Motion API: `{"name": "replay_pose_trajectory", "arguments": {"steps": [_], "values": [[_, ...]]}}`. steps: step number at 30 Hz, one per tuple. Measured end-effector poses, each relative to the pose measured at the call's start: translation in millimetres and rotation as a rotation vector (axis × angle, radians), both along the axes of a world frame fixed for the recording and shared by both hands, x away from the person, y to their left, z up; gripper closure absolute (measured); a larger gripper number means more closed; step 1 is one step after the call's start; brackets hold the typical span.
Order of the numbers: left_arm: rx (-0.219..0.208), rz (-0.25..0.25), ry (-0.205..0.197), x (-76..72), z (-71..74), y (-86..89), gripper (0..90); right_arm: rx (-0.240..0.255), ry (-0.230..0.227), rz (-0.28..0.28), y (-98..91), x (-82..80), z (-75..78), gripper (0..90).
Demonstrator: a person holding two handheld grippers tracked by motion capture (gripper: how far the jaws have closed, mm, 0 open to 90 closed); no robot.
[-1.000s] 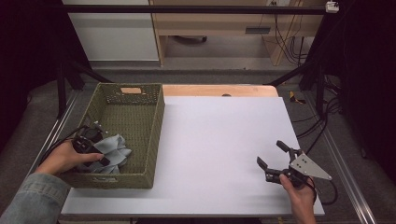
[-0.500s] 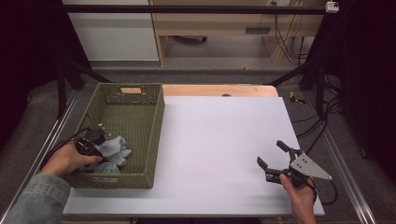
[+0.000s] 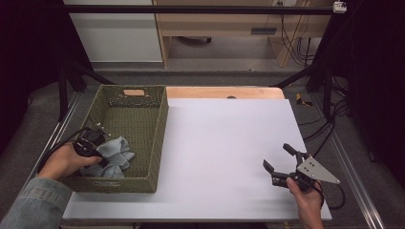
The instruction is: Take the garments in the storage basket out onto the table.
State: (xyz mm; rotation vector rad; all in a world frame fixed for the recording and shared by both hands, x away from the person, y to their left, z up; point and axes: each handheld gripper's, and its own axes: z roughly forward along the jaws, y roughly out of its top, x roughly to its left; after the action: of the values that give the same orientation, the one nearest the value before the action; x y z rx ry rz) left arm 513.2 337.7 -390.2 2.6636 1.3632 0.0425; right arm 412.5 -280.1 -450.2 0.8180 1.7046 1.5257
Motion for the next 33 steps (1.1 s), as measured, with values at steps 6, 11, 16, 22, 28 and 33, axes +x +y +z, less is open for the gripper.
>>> {"name": "replay_pose_trajectory", "arguments": {"steps": [6,11,16,22,28,33], "values": [[0.005,-0.005,-0.039,1.2,15.2,-3.2,73.8,0.002,0.003,0.000,0.0,0.1,-0.2,8.4],[0.000,-0.011,-0.067,3.6,30.2,-6.9,74.1,0.002,0.004,0.001,0.1,0.3,-0.4,8.4],[0.006,-0.013,-0.081,4.9,38.4,-8.8,74.1,0.002,0.008,-0.002,-0.6,0.1,-0.4,8.5],[0.011,-0.027,-0.093,5.0,47.5,-12.8,74.1,0.000,0.006,0.002,-0.6,0.7,-0.8,8.5],[0.013,-0.030,-0.092,5.6,48.2,-13.1,74.1,-0.002,0.006,0.002,-0.7,0.4,-0.7,8.5],[0.010,-0.030,-0.095,5.5,49.6,-12.9,74.1,0.000,0.006,0.002,-0.6,0.6,-0.7,8.5]]}}
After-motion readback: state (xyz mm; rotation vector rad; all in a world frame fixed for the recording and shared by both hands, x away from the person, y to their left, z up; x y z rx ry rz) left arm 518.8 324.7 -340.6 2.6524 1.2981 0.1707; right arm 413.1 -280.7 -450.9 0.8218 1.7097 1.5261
